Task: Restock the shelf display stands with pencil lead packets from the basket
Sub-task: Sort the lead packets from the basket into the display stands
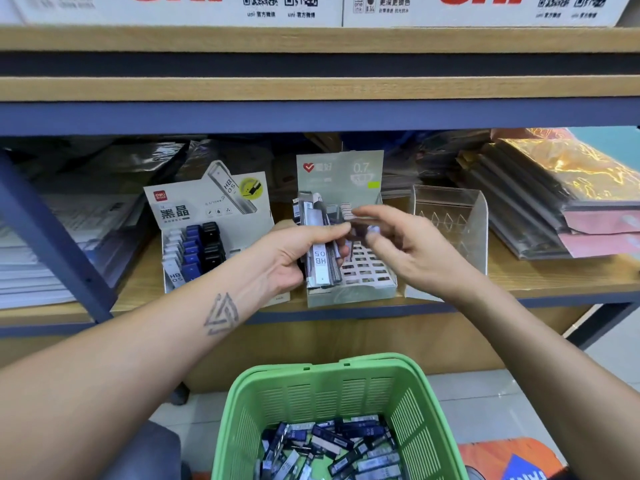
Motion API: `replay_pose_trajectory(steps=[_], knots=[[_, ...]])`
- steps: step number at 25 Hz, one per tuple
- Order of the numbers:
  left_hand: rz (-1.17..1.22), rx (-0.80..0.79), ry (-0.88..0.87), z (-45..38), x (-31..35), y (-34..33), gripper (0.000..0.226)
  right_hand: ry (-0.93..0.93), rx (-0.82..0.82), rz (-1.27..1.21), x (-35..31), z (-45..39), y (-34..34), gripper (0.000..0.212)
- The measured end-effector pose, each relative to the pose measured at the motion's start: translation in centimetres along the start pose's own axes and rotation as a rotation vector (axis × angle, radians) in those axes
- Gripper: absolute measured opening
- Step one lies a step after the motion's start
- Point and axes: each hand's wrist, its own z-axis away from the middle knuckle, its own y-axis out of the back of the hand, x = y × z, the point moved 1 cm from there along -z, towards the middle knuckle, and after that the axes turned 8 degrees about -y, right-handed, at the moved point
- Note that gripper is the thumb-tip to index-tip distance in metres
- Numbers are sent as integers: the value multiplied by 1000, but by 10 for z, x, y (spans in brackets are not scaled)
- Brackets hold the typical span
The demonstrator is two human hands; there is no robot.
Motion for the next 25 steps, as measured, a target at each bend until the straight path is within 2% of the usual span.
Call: replay_pose_trajectory(steps=[2, 5, 9, 14, 18, 25], knots=[[-24, 52, -16, 2, 7, 10, 13, 10, 104, 4, 1, -9, -2, 23], [-91, 148, 26, 6, 16, 29, 5, -86, 157, -113, 0, -26, -6, 9], [-173, 226, 60, 8, 19, 48, 12, -140, 154, -85, 0, -49, -10, 12], [-211, 222, 92, 3, 26, 56, 11, -123, 76, 69, -16, -80, -9, 7], [-246, 181, 151, -7, 27, 57, 8, -127, 52, 119, -10, -88, -18, 14], [-231, 184, 133, -15, 28, 57, 12, -102, 88, 218, -7, -101, -26, 16]])
